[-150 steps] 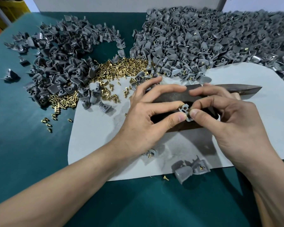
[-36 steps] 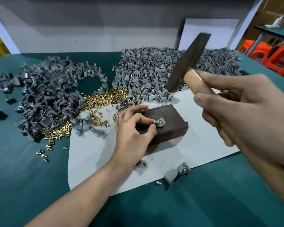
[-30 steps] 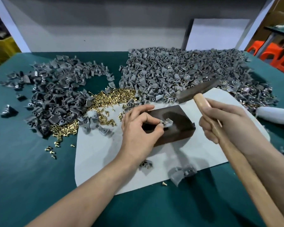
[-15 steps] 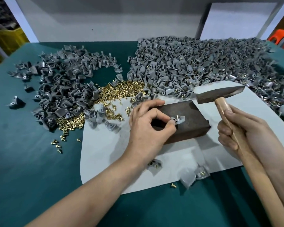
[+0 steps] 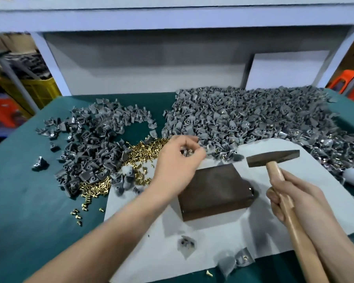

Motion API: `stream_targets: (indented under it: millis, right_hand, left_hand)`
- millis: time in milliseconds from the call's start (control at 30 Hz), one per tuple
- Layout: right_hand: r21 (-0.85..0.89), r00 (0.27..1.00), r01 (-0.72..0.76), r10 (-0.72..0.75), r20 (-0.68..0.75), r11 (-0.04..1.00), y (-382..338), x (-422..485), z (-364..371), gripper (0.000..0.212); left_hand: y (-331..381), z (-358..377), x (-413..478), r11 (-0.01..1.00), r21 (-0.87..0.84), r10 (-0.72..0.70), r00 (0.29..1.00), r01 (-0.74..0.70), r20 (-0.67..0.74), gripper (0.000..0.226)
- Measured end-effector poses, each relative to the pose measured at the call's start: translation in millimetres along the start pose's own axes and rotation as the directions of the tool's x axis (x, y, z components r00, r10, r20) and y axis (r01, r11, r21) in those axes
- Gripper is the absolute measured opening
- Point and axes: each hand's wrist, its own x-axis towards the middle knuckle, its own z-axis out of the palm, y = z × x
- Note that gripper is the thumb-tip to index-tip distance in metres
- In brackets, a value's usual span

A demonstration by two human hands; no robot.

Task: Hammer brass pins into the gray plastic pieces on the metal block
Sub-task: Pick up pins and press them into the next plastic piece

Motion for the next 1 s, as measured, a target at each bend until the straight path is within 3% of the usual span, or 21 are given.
stream_targets:
  millis: [67,100,200,267,333,400,567,800,833,1000]
  right_hand:
    - [-0.122,1.000,0.023,-0.025,-0.011,0.992,-0.7,0.3,3.4,0.006]
    - [-0.213,0.998,0.035,-0.046,-0.047,0.976,-0.1,1.1,5.8,0.015]
    - [-0.551,0.969,0.080,-0.195,-0.153,0.830,5.8,1.1,9.2,0.039]
    - [-0.751,0.939,0.065,-0.294,-0.176,0.657,6.6,-0.1,8.0,0.045]
    - [-0.810,0.931,0.031,-0.312,-0.190,0.586,5.2,0.7,6.2,0.051]
    - [-0.830,0.934,0.026,-0.309,-0.178,0.558,5.3,1.6,9.0,0.052]
    - [-0.850,0.926,0.070,-0.351,-0.139,0.522,8.6,2.5,13.6,0.052]
    - [-0.917,0.908,0.080,-0.409,-0.095,0.391,12.2,4.6,10.5,0.045]
    - [-0.921,0.907,0.086,-0.413,-0.086,0.380,13.1,5.4,9.0,0.044]
    - [-0.916,0.869,0.159,-0.492,-0.046,0.367,15.7,6.0,6.5,0.039]
  left_hand:
    - [23.7,-2.9,48.5,0.999,-0.019,0.027,1.000,-0.027,-0.002,0.014]
    - [32.9,-5.6,73.2,0.995,0.059,0.086,0.996,-0.086,-0.002,0.023]
    - [25.4,-26.8,131.8,0.862,0.470,0.165,0.981,-0.192,0.099,0.039]
    - [-4.0,-58.1,155.1,0.640,0.763,0.006,0.994,-0.085,0.106,0.042]
    - [-37.4,-93.3,158.1,0.451,0.892,-0.179,0.983,0.037,0.050,0.045]
    - [-65.8,-119.7,149.3,0.387,0.914,-0.272,0.962,0.123,-0.015,0.043]
    - [-92.5,-141.5,137.0,0.431,0.890,-0.219,0.974,0.149,-0.057,0.017]
    - [-76.2,-144.5,124.5,0.348,0.937,-0.073,0.997,0.040,-0.015,0.021]
    - [-69.7,-141.4,124.2,0.378,0.926,-0.044,0.999,0.018,-0.001,0.020]
    - [-15.6,-100.9,103.0,0.718,0.682,0.063,0.989,-0.138,0.134,0.002]
